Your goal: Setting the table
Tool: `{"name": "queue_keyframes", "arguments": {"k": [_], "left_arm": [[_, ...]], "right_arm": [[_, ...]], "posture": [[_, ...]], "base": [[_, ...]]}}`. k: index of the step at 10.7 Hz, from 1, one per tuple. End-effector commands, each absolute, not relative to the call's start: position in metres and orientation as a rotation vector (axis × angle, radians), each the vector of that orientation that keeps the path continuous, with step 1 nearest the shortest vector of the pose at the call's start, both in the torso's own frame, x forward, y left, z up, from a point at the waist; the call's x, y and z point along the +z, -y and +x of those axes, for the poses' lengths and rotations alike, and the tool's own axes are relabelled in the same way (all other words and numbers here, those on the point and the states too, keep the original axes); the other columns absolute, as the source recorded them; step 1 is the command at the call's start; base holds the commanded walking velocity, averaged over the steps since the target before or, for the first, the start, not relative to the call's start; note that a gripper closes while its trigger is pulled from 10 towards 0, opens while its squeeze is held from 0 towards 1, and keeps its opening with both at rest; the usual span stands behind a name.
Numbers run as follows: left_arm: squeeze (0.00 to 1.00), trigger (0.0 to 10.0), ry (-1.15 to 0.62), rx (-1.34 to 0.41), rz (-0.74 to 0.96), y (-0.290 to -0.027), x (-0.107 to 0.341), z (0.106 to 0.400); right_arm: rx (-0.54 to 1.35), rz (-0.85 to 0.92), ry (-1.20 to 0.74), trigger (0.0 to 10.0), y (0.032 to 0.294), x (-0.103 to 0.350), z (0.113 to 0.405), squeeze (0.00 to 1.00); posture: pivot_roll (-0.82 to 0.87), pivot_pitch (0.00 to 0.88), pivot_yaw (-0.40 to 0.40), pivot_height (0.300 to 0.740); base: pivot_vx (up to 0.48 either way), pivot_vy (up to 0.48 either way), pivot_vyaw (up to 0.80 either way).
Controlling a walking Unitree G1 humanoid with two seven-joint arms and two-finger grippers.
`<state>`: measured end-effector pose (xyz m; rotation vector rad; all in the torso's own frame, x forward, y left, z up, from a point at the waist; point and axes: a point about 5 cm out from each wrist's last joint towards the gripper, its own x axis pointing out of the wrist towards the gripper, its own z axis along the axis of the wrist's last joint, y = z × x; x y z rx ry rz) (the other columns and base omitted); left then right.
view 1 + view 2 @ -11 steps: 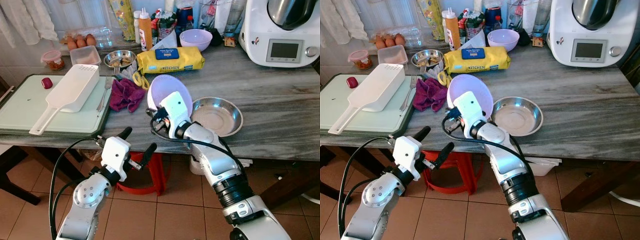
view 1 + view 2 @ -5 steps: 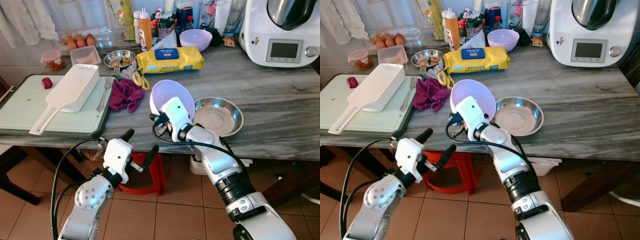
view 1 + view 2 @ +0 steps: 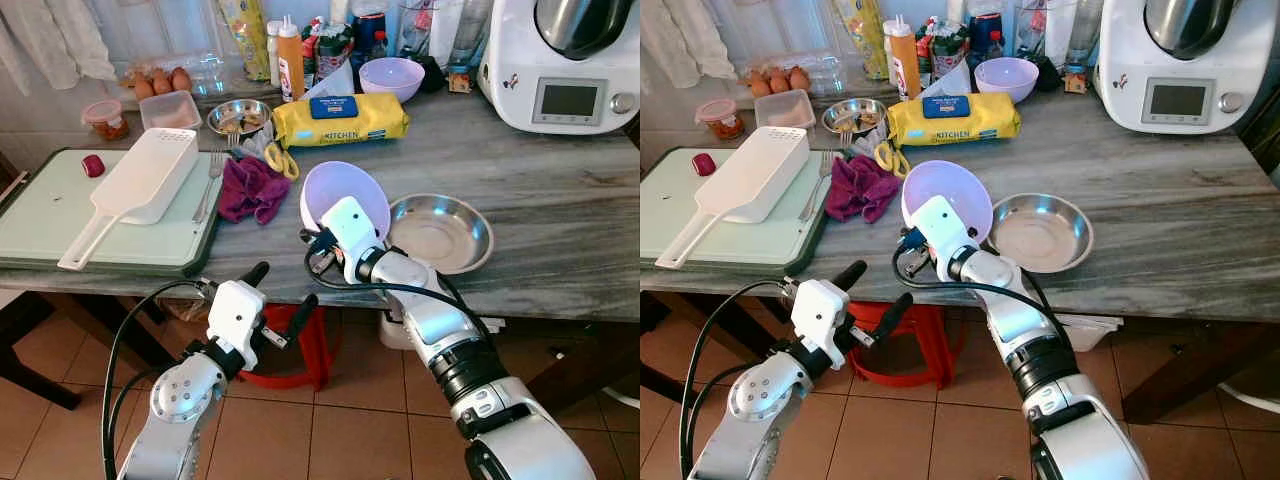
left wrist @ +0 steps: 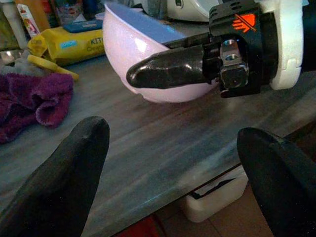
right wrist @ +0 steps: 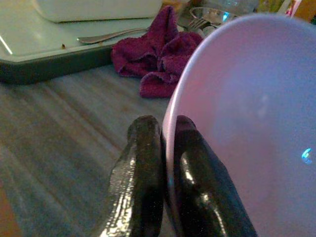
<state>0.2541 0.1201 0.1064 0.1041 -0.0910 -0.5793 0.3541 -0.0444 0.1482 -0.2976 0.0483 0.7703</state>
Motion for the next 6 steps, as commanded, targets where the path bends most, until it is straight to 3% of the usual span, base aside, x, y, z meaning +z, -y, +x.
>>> {"name": "queue_keyframes", "arguments": {"k": [1, 6], "left_arm": [[0.0, 10.0, 0.09, -0.596, 0.107, -0.121, 0.107, 0.252], [0.0, 10.0, 0.099, -0.61, 0.106, -0.119, 0.109, 0.255]], "right_arm": [[0.764, -0.303, -0.03, 10.0, 0.044, 0.153, 0.357, 1.0], [0.711, -0.32, 0.012, 10.0, 0.052, 0.163, 0.364, 1.0]], "posture": [[-0.09, 0.112, 0.055, 0.74], [-0.09, 0.1, 0.057, 0.74]], "base": [[0.0, 0.0, 0.0], [0.0, 0.0, 0.0]]}}
